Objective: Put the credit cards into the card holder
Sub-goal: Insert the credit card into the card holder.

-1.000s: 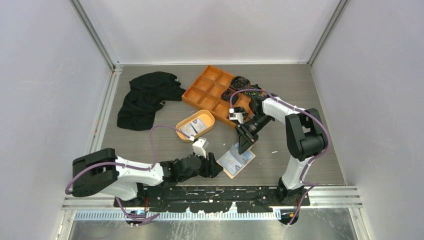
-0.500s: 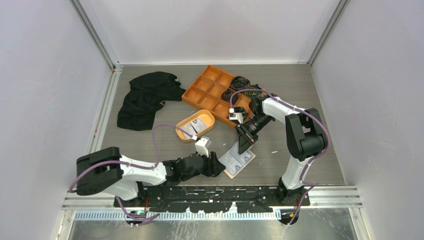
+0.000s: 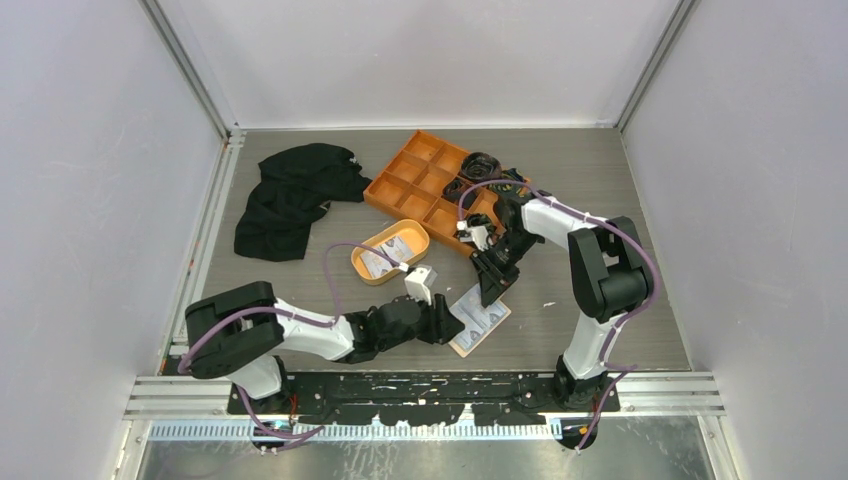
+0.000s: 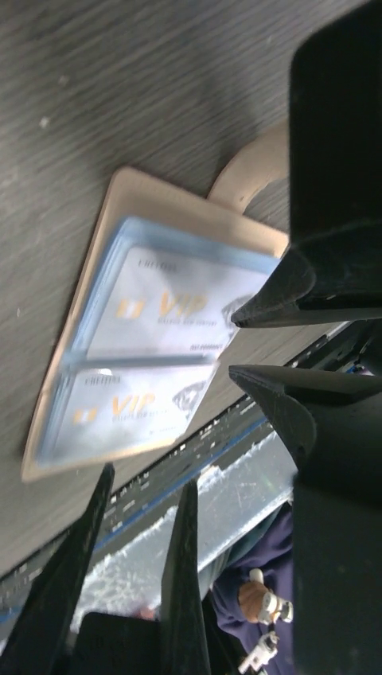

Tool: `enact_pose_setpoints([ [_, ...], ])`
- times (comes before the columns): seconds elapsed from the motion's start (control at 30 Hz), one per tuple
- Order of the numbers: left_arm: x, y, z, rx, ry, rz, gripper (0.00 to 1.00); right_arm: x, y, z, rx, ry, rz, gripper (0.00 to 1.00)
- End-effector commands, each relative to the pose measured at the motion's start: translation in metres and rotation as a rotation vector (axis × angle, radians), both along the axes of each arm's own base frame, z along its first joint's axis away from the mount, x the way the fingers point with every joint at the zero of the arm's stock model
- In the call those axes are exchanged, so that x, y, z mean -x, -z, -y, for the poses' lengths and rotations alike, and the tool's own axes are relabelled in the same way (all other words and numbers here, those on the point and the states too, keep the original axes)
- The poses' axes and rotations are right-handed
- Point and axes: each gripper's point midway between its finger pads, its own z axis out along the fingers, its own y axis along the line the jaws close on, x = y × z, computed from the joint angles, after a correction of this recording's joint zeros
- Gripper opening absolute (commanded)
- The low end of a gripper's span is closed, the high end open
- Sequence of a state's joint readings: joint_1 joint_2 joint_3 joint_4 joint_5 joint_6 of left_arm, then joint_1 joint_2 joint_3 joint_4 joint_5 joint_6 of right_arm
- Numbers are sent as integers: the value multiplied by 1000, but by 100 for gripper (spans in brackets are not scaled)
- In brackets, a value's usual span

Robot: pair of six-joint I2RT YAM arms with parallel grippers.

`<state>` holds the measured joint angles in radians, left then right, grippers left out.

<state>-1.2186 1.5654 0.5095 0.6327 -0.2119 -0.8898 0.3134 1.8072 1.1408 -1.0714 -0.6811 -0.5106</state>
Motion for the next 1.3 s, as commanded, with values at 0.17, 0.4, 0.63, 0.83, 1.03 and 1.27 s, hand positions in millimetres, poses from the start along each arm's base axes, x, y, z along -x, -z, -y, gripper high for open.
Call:
enact_pose_setpoints([
  [0.17, -8, -19, 21, 78, 1, 17, 44, -22, 22, 16, 163, 59, 80, 33],
  [0.4, -9, -14, 22, 76, 2, 7, 44, -20, 31, 17, 181, 56, 43, 36],
  [0.63, -10, -9, 21, 70, 0, -1, 43, -15, 27, 12, 147, 49, 10, 35],
  [0.83, -12, -6, 21, 69, -2, -9, 43, -11, 8, 1, 55, 37, 2, 29],
  [1.03, -13, -5, 21, 73, -4, -13, 42, -3, -5, -9, -27, 22, -49, 28],
  [1.27, -13, -5, 24, 107, 8, -33, 45, 1, -9, -16, -73, 20, -98, 29],
])
